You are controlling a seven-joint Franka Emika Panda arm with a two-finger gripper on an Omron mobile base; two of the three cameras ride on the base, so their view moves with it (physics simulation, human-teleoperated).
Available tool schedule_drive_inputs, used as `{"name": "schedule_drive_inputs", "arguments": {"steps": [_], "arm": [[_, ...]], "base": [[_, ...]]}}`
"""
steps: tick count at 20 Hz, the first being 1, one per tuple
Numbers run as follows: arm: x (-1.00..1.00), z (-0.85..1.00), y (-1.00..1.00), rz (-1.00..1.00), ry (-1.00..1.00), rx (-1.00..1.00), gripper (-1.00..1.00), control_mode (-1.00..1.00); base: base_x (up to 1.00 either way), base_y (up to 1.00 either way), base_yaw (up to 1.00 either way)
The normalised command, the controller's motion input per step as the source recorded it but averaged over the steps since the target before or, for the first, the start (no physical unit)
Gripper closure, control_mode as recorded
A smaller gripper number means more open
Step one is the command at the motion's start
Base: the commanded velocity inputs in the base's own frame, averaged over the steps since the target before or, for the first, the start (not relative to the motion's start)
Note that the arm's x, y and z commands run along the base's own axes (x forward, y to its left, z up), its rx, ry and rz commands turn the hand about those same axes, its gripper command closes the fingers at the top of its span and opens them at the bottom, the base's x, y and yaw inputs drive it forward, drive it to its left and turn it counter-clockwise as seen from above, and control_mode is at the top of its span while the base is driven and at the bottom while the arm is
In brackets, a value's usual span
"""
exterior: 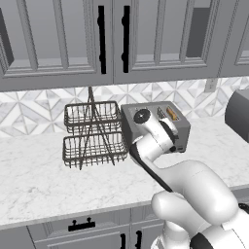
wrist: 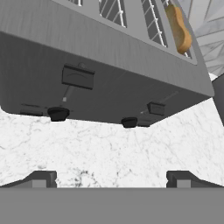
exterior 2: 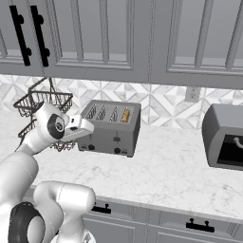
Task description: Start the toaster. Once the lever pops up, take the bread to the plate on the dining counter.
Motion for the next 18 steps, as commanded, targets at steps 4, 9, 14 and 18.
{"name": "schedule_drive_inputs", "arguments": {"steps": [4,9,14,18], "arm": [[0.0,0.0,0.0,0.0,0.0,0.0,-1.0,-1.0],[0.0,0.0,0.0,0.0,0.0,0.0,-1.0,-1.0],[0.0,0.0,0.0,0.0,0.0,0.0,-1.0,-1.0],[0.0,0.0,0.0,0.0,0.0,0.0,-1.0,-1.0]], "base": [[0.0,0.0,0.0],[0.0,0.0,0.0],[0.0,0.0,0.0],[0.0,0.0,0.0]]}}
